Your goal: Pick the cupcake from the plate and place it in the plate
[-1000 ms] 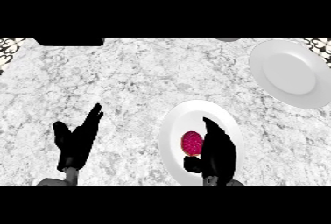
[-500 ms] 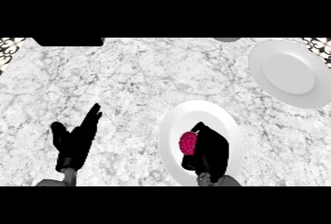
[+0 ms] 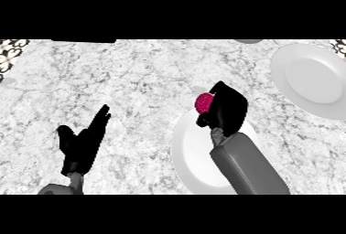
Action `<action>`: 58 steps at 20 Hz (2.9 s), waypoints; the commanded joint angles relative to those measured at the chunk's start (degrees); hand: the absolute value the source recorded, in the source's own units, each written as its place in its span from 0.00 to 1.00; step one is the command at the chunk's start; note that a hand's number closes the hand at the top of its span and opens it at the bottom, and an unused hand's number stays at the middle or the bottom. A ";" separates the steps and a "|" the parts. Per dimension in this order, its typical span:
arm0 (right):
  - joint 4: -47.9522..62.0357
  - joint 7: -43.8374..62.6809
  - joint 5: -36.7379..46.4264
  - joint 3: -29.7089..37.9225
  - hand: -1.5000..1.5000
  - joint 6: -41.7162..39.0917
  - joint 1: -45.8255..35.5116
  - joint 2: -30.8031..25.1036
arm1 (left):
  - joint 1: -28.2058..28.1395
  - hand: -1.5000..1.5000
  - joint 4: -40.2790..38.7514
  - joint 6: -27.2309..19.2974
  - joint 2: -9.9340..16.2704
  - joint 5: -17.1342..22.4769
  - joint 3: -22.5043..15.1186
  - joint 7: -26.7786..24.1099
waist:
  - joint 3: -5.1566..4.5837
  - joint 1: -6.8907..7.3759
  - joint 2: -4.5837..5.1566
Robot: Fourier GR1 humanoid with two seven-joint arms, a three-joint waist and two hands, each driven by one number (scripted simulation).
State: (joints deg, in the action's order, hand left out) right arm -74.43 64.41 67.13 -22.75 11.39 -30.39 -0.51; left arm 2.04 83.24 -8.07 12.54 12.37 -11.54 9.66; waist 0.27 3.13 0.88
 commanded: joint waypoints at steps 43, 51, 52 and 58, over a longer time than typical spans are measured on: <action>46.83 -29.46 -1.85 49.21 1.00 55.94 -17.85 -27.77 | -0.31 0.50 -2.05 0.86 -2.27 -0.89 1.07 1.97 | 0.02 -0.96 0.21; 53.97 -37.03 -13.68 56.12 0.00 38.62 -16.61 -28.00 | -0.86 0.50 -1.02 1.29 -2.09 -1.02 1.16 1.47 | 0.23 -0.35 0.65; 53.03 -40.53 -16.04 57.19 0.00 37.94 -16.17 -27.91 | -1.00 0.50 0.84 0.43 -2.49 -1.18 0.62 3.09 | 0.31 -0.34 0.50; 47.90 -56.41 -24.99 61.74 0.00 40.64 -15.54 -26.11 | 0.57 0.50 -1.92 2.22 -1.97 -0.76 1.29 2.50 | 0.37 -0.44 0.91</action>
State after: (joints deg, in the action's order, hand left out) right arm -23.79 17.37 47.77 36.31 51.78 -46.30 -27.29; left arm 2.15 83.46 -7.14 10.31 10.85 -10.33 10.80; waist 0.85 2.85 1.39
